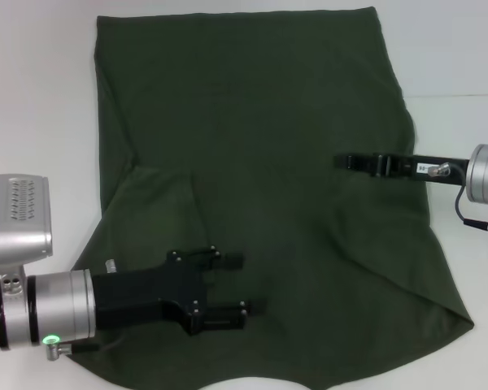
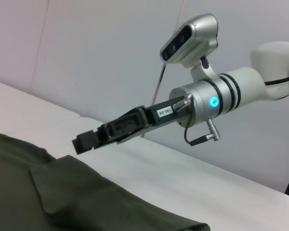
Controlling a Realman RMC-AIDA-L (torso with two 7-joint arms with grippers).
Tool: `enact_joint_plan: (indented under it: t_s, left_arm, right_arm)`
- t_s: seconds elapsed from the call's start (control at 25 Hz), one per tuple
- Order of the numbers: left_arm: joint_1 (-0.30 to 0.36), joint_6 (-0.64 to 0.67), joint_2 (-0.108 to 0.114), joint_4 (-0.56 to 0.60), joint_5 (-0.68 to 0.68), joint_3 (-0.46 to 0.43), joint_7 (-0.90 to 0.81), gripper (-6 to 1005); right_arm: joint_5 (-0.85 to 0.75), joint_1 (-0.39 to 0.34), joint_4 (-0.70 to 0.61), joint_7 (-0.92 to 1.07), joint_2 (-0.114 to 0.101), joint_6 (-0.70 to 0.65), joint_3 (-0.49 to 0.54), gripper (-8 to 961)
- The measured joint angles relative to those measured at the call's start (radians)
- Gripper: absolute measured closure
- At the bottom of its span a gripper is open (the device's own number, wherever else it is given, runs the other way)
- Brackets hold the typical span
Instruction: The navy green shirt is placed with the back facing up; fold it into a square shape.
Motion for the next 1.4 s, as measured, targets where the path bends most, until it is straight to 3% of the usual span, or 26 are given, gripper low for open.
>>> enact_joint_plan:
  t_s: [0.16,0.28,0.48,0.68,0.8,1.0,1.4]
  left_arm:
    - [0.003,0.000,0.000,0.000,0.000,-0.003,0.000,186]
    - [0.004,0.000,0.000,0.000,0.000,-0.004,0.000,185]
    - [0.008,0.006,0.000,0.000,0.003,-0.018,-0.010,184]
    - [0.039,0.017,0.002,0.031,0.010,-0.032,-0.060,182]
    - [0.066,0.024,0.002,0.058,0.006,-0.049,-0.088,181]
    - [0.109,-0.019,0.002,0.076,0.011,-0.156,-0.121,180]
    - [0.229,-0.071,0.003,0.204,0.016,-0.214,-0.146,177]
  right_arm:
    - [0.011,-0.011,-0.008,0.009,-0.017,-0.010,0.011,787]
    - [0.013,-0.025,-0.008,0.011,-0.031,-0.012,0.027,547]
    - [0.027,-0.052,0.000,-0.027,-0.035,-0.045,0.077,327]
    - [0.090,-0.096,0.006,-0.128,-0.022,-0.118,0.086,105]
    - [0.146,-0.130,0.022,-0.223,-0.009,-0.172,0.087,73]
    - [0.172,-0.156,0.076,-0.395,0.013,-0.229,0.083,37]
    - [0.216,-0.129,0.187,-0.462,0.021,-0.211,0.081,22]
